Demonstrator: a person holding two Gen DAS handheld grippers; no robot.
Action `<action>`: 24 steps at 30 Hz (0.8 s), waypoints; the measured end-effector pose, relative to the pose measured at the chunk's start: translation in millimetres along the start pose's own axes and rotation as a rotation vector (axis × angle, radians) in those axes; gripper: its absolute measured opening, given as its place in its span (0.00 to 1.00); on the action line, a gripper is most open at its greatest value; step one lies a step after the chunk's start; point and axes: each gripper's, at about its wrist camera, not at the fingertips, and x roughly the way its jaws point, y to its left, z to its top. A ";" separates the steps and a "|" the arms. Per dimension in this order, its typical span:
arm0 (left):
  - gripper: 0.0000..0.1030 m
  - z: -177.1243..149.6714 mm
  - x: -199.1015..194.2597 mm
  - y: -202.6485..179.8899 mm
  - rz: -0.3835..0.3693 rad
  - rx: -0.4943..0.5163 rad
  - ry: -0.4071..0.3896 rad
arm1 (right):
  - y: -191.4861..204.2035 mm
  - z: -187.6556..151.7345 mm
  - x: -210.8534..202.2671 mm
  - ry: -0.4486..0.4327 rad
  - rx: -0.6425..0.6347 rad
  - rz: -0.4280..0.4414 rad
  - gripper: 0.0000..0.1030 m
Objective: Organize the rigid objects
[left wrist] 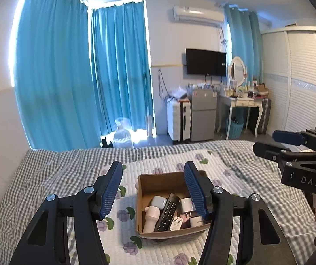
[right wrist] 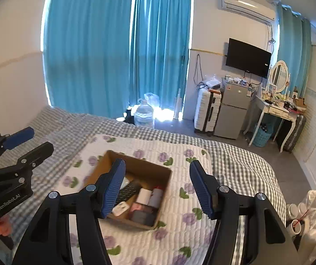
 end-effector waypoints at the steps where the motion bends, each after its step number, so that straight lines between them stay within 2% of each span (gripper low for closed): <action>1: 0.59 -1.5 -6.0 0.0 -0.004 -0.001 -0.007 | 2.6 -1.5 -9.1 -0.009 0.004 0.009 0.59; 4: 0.61 -13.4 -14.8 1.4 -0.016 0.004 -0.031 | 9.0 -9.8 -32.4 -0.064 0.013 0.031 0.59; 6: 0.69 -27.1 -16.9 3.9 -0.025 -0.006 -0.062 | 11.5 -23.2 -42.4 -0.124 0.025 0.048 0.59; 7: 0.69 -31.0 -16.5 4.4 -0.027 -0.013 -0.067 | 13.2 -30.8 -43.9 -0.148 0.028 0.049 0.59; 10: 0.69 -51.6 -4.8 5.5 -0.029 -0.030 -0.066 | 20.1 -57.6 -35.3 -0.186 0.015 0.017 0.59; 13: 0.69 -75.0 11.2 1.8 -0.003 0.003 -0.080 | 25.5 -79.2 -14.7 -0.193 0.018 0.010 0.59; 14: 0.74 -81.5 15.7 2.3 0.001 0.001 -0.083 | 28.0 -88.0 -6.5 -0.194 0.021 0.011 0.60; 15: 0.81 -88.1 18.5 3.4 -0.001 -0.007 -0.082 | 29.4 -94.3 -0.3 -0.193 0.022 0.009 0.64; 17: 0.87 -107.6 27.6 8.7 -0.017 -0.051 -0.080 | 30.8 -108.2 14.2 -0.193 0.023 -0.002 0.70; 22: 0.89 -142.0 49.7 12.9 0.013 -0.054 -0.039 | 29.9 -137.0 46.2 -0.164 0.035 -0.043 0.86; 24: 0.89 -149.2 53.2 10.1 0.033 -0.029 -0.043 | 27.5 -148.8 56.9 -0.157 0.052 -0.063 0.99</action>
